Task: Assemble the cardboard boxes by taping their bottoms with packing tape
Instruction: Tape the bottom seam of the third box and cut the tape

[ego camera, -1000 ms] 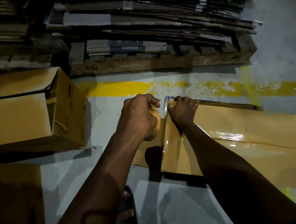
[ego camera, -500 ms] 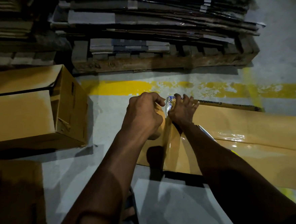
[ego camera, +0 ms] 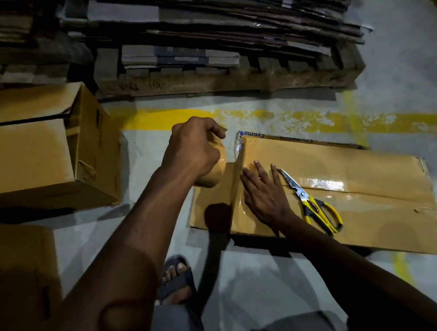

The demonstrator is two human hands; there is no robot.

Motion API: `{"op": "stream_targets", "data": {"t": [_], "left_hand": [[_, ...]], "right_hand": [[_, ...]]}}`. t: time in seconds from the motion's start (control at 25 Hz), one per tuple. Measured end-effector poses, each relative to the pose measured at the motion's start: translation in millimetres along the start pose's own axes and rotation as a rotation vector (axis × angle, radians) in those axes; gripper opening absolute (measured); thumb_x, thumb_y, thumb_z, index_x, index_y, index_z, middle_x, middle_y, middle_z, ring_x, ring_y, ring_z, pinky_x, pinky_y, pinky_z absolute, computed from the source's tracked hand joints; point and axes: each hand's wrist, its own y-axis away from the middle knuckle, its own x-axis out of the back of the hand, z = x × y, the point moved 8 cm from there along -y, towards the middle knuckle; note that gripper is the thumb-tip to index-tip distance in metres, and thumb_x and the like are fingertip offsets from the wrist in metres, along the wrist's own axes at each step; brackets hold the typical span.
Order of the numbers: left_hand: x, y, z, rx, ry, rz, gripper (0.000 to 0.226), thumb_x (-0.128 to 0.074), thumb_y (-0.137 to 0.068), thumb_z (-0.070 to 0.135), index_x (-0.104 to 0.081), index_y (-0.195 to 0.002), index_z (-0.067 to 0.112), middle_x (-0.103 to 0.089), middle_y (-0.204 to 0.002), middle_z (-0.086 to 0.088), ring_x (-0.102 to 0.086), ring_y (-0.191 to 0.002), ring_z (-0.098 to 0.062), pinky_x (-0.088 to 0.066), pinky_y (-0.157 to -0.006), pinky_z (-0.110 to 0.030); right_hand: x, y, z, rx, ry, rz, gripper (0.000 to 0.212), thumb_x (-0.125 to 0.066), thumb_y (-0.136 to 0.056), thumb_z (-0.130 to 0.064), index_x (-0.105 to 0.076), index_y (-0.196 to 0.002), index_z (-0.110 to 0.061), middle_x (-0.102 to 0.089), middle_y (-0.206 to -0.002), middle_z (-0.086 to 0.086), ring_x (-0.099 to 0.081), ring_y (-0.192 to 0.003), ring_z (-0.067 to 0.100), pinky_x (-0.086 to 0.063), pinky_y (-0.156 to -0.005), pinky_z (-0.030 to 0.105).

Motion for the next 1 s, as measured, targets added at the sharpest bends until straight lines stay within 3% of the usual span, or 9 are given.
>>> {"op": "stream_targets", "data": {"t": [0.2,0.32,0.4,0.6,0.72,0.84,1.0], "left_hand": [[-2,5,3,0.002,-0.008,-0.006,0.044,-0.059,-0.077,-0.006,-0.067,-0.096,0.032,-0.06,-0.126,0.001,-0.053,-0.116,-0.021,-0.039,-0.08,-0.023],[-3,6,8,-0.012,-0.008,-0.011,0.044,-0.057,-0.077,-0.007,-0.07,-0.101,0.027,-0.061,-0.125,-0.001,-0.055,-0.116,-0.022,-0.041,-0.077,-0.023],[-2,6,10,-0.018,-0.01,-0.011,0.044,-0.057,-0.077,-0.008,-0.07,-0.102,0.026,-0.061,-0.125,-0.002,-0.055,-0.115,-0.023,-0.045,-0.079,-0.025],[-2,5,11,-0.014,-0.018,-0.017,0.044,-0.056,-0.079,-0.008,-0.07,-0.102,0.026,-0.06,-0.126,-0.002,-0.054,-0.116,-0.023,-0.042,-0.073,-0.027],[-4,3,16,-0.049,-0.006,-0.014,0.044,-0.057,-0.077,-0.008,-0.07,-0.1,0.027,-0.061,-0.125,-0.003,-0.053,-0.117,-0.022,-0.047,-0.08,-0.028],[-7,5,18,-0.049,-0.02,-0.017,0.045,-0.057,-0.076,-0.008,-0.07,-0.101,0.027,-0.06,-0.125,-0.005,-0.051,-0.119,-0.022,-0.045,-0.079,-0.027],[-10,8,18,-0.036,-0.006,-0.027,0.045,-0.06,-0.076,-0.008,-0.068,-0.093,0.033,-0.06,-0.125,-0.006,-0.058,-0.108,-0.022,-0.051,-0.081,-0.03]], "right_hand": [[-7,-13,-3,0.091,0.143,-0.167,0.051,-0.026,-0.101,-0.041,-0.058,-0.133,-0.017,-0.049,-0.146,0.005,-0.022,-0.146,0.039,-0.007,-0.116,0.065],[-14,-27,-16,0.146,0.198,-0.313,0.065,-0.01,-0.098,-0.046,-0.064,-0.125,-0.022,-0.051,-0.144,0.005,-0.011,-0.149,0.038,0.002,-0.116,0.063],[-11,-36,-27,0.187,0.154,-0.383,0.063,-0.014,-0.1,-0.049,-0.067,-0.119,-0.022,-0.054,-0.142,0.004,-0.012,-0.15,0.035,0.001,-0.117,0.062],[7,-1,-33,0.371,-0.008,-0.225,0.061,-0.025,-0.089,-0.055,-0.063,-0.125,-0.022,-0.054,-0.14,0.004,-0.03,-0.143,0.028,-0.013,-0.114,0.057],[-10,37,-38,0.498,0.009,-0.279,0.074,-0.024,-0.085,-0.068,-0.057,-0.131,-0.021,-0.047,-0.145,0.006,-0.024,-0.146,0.034,-0.01,-0.112,0.065],[-16,32,-45,0.477,0.034,-0.375,0.073,-0.029,-0.082,-0.074,-0.058,-0.13,-0.027,-0.04,-0.15,0.007,-0.008,-0.149,0.036,-0.001,-0.113,0.068],[-5,42,-52,0.393,-0.004,-0.259,0.052,-0.035,-0.091,-0.063,-0.067,-0.117,-0.031,-0.042,-0.149,0.009,-0.012,-0.149,0.036,-0.008,-0.117,0.064]]}}
